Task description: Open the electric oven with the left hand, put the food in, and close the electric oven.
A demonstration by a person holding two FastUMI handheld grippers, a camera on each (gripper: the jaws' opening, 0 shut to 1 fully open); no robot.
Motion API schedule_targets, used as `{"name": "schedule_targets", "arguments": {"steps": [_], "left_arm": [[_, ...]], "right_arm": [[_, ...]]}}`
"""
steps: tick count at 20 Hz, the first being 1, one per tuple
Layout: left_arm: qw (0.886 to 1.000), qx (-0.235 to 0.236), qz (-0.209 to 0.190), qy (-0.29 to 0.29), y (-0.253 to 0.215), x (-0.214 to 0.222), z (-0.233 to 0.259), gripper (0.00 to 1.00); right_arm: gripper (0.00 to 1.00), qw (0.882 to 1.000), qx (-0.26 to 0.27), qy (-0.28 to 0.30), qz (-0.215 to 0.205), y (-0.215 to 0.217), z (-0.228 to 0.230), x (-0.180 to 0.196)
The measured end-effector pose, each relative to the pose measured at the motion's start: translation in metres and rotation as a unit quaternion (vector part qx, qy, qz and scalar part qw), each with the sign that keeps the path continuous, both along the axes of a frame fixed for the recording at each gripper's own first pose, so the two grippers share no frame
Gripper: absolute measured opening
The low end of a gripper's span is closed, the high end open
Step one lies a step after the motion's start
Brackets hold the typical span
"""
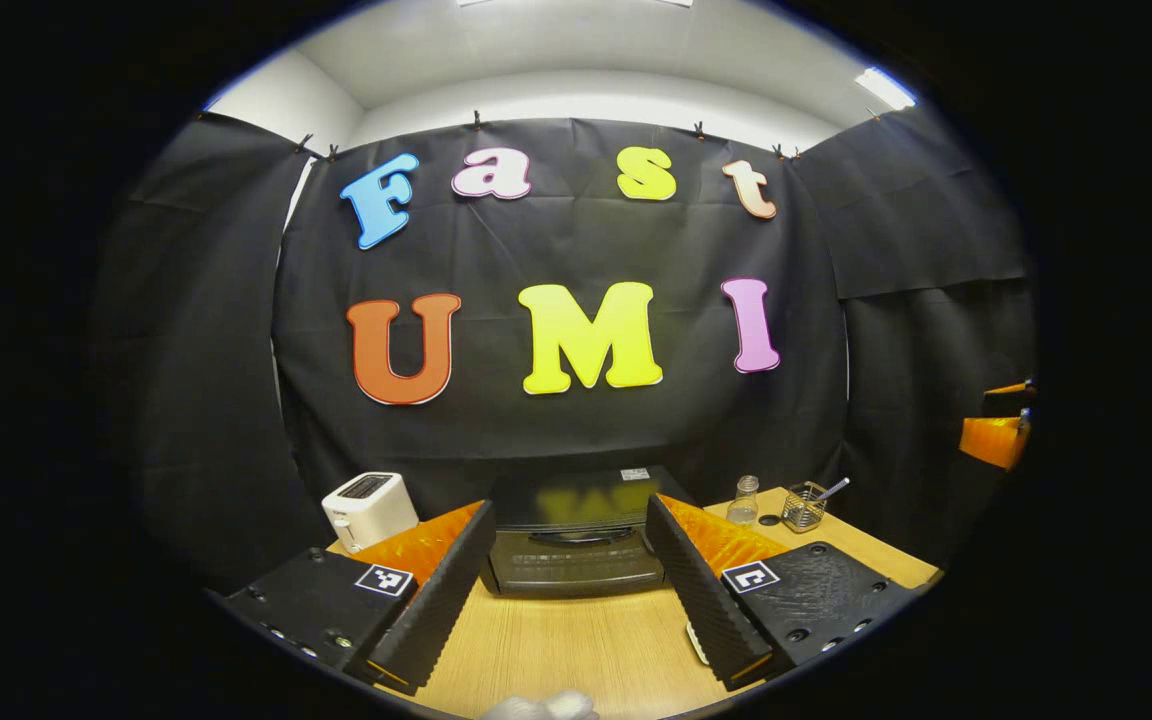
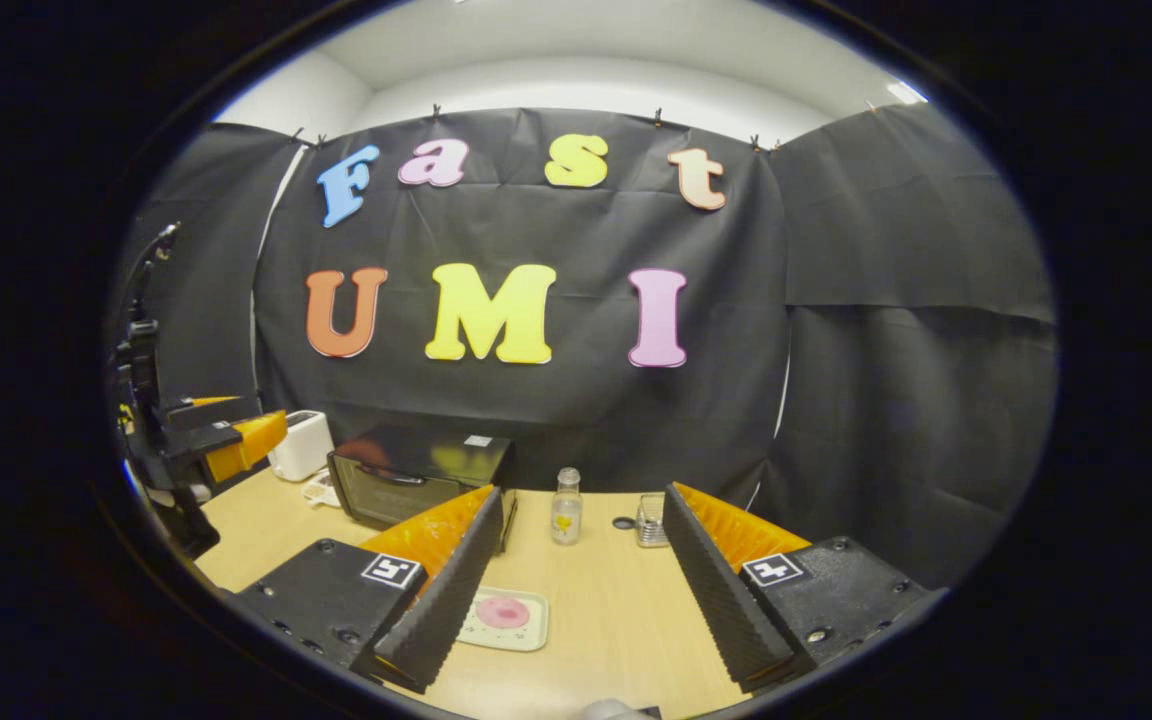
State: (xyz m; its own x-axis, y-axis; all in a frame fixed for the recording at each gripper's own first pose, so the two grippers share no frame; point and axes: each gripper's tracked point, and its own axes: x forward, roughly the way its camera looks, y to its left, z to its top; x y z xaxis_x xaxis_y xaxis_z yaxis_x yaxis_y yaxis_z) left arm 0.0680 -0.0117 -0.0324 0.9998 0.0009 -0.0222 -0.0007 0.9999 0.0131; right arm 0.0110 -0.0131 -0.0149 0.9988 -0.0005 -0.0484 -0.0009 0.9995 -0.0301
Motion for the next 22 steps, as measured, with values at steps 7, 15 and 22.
{"name": "schedule_targets", "arguments": {"steps": [7, 15, 22], "left_arm": [[1.0, 0.0, -0.009, 0.001, -0.012, 0.08, -0.022, 0.96], [0.999, -0.011, -0.002, 0.048, -0.008, 0.168, -0.085, 0.96], [0.994, -0.019, -0.009, 0.112, -0.009, 0.201, -0.147, 0.97]], "right_arm": [[0.99, 1.0, -0.001, 0.017, -0.022, -0.023, -0.007, 0.005], [0.99, 0.998, -0.002, 0.033, -0.057, -0.042, -0.014, 0.016], [0.99, 0.997, -0.001, 0.046, -0.065, -0.037, -0.025, 0.017]]}}
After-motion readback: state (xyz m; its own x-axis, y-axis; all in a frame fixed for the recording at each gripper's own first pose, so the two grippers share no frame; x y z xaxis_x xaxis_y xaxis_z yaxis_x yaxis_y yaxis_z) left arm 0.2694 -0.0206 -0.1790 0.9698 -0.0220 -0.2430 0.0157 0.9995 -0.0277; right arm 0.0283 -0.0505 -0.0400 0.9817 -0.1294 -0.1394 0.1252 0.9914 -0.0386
